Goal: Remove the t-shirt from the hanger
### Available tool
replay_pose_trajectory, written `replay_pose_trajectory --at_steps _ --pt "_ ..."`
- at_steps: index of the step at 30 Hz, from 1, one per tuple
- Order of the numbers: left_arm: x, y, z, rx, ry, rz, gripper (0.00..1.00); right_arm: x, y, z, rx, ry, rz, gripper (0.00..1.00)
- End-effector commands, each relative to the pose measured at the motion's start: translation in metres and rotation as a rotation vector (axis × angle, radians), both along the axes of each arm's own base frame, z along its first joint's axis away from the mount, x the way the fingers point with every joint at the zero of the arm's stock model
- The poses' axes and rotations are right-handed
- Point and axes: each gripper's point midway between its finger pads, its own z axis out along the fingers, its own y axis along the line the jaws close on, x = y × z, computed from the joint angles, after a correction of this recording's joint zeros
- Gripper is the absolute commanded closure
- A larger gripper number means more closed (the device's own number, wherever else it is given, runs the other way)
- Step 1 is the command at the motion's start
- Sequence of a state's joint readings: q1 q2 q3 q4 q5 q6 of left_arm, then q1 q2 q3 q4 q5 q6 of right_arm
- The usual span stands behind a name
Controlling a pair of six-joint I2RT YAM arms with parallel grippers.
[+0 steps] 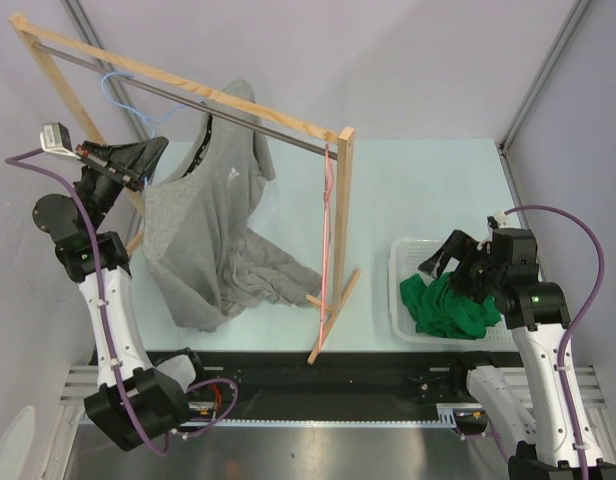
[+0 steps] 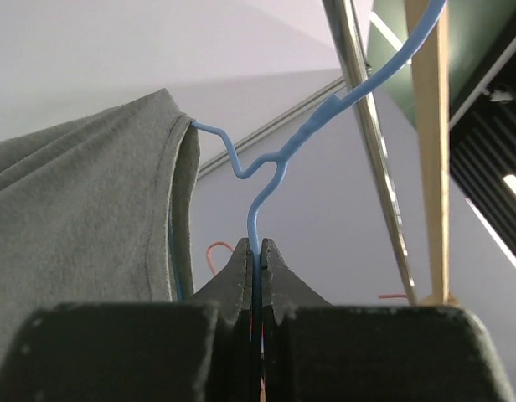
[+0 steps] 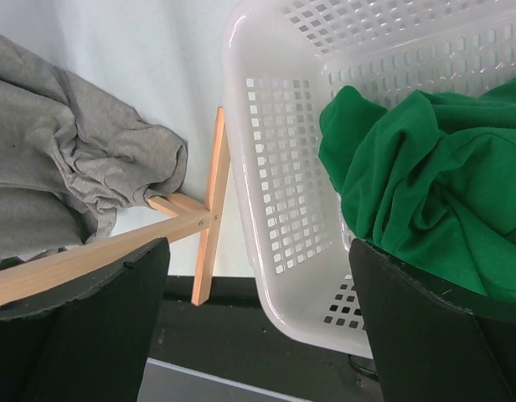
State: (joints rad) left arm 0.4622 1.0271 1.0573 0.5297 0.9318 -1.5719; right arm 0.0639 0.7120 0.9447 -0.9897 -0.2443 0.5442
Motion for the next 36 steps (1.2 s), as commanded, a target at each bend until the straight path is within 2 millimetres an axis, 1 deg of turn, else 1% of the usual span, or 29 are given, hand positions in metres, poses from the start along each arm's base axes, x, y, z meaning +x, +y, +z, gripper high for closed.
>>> replay_pose_trajectory --at_steps 1,5,9,13,15,24,26,31,32,33,34,35,36 --pt "-0.015 -0.002 0.024 -0.065 -0.097 -0.044 1.0 -0.001 0.0 0.013 -0.017 -0.038 0.018 0.07" --pt "-0.02 -0.003 0.028 -0.117 -0.108 -0.079 1.0 -0.004 -0.002 0.012 -0.025 -0.038 0.013 0.07" --pt "-0.029 -0.005 0.032 -0.147 -0.132 -0.095 1.0 -0.003 0.002 0.01 -0.004 -0.029 0.029 0.07" --pt "-0.036 -0.004 0.033 -0.221 -0.146 -0.109 1.0 -0.004 0.002 0.015 -0.009 -0.031 0.03 0.07" --pt "-0.04 -0.002 0.037 -0.258 -0.168 -0.116 1.0 -0.005 0.001 0.016 -0.011 -0.036 0.027 0.07" --pt "-0.052 -0.002 0.054 -0.296 -0.228 -0.141 1.0 -0.007 0.0 0.015 -0.012 -0.026 0.023 0.07" --pt "-0.055 -0.003 0.054 -0.305 -0.232 -0.146 1.0 -0.007 0.001 0.017 -0.008 -0.029 0.022 0.07" --pt "-0.062 -0.006 0.048 -0.308 -0.239 -0.151 1.0 -0.007 0.001 0.018 -0.008 -0.032 0.022 0.07" --pt "-0.066 -0.01 0.043 -0.283 -0.241 -0.148 1.0 -0.007 0.001 0.018 -0.008 -0.03 0.023 0.07" --pt "-0.066 -0.012 0.039 -0.264 -0.233 -0.144 1.0 -0.007 0.001 0.018 -0.008 -0.03 0.024 0.07" --pt "-0.062 -0.012 0.032 -0.257 -0.2 -0.131 1.0 -0.008 0.001 0.018 -0.009 -0.029 0.025 0.07" --pt "-0.059 -0.013 0.023 -0.209 -0.2 -0.1 1.0 -0.007 0.001 0.018 -0.01 -0.03 0.026 0.07" --pt "-0.064 -0.02 0.017 -0.165 -0.193 -0.101 1.0 -0.007 0.001 0.017 -0.011 -0.029 0.027 0.07"
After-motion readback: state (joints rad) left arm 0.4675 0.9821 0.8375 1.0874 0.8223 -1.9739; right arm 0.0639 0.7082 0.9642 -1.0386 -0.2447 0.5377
